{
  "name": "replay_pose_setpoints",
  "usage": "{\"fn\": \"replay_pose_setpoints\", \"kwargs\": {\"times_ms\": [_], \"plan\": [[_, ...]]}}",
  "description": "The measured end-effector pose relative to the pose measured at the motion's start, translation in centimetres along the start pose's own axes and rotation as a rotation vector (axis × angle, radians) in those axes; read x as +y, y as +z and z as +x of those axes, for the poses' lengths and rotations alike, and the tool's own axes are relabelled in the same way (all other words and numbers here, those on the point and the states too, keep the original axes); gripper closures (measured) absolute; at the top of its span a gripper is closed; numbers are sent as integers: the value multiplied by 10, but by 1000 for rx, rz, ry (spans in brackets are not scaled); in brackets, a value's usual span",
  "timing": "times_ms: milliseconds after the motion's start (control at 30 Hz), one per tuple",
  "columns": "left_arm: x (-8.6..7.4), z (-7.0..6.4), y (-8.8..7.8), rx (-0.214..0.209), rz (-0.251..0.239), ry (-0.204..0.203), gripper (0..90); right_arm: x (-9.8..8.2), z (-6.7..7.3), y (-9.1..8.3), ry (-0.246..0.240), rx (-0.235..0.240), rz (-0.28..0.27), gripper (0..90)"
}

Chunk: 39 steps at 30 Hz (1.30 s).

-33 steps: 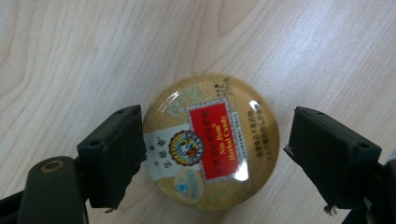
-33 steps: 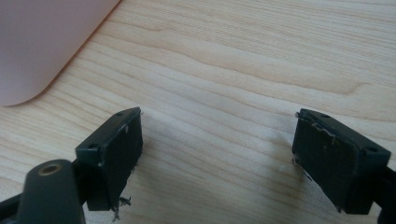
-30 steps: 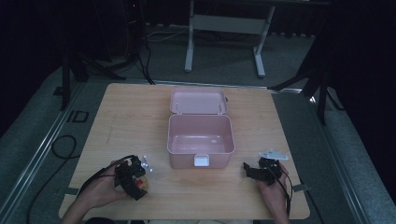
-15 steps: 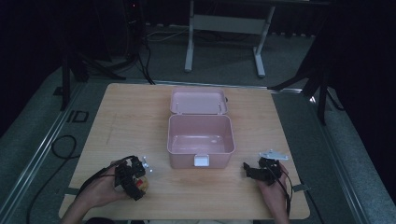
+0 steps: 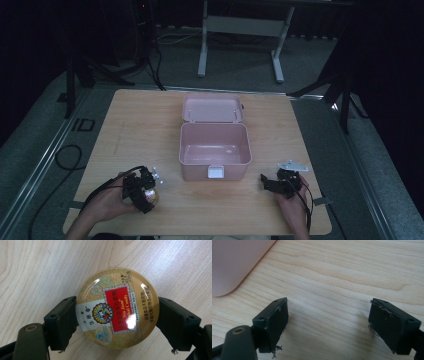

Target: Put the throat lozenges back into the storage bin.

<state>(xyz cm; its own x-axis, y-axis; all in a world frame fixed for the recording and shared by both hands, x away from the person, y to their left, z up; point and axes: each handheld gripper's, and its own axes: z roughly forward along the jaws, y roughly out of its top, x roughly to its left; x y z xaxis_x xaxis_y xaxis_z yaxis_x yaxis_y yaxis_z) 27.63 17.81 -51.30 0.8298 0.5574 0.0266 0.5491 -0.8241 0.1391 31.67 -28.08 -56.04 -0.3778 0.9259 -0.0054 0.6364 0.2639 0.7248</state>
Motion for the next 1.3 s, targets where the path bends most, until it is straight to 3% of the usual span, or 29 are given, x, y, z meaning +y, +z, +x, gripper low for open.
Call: {"fn": "replay_pose_setpoints", "kwargs": {"times_ms": [800,1300], "plan": [[6,8,-28,25,-25,-7,210,0,0,0,0,0,0,160],[17,13,-60,61,-29,12,210,0,0,0,0,0,0,159]]}}
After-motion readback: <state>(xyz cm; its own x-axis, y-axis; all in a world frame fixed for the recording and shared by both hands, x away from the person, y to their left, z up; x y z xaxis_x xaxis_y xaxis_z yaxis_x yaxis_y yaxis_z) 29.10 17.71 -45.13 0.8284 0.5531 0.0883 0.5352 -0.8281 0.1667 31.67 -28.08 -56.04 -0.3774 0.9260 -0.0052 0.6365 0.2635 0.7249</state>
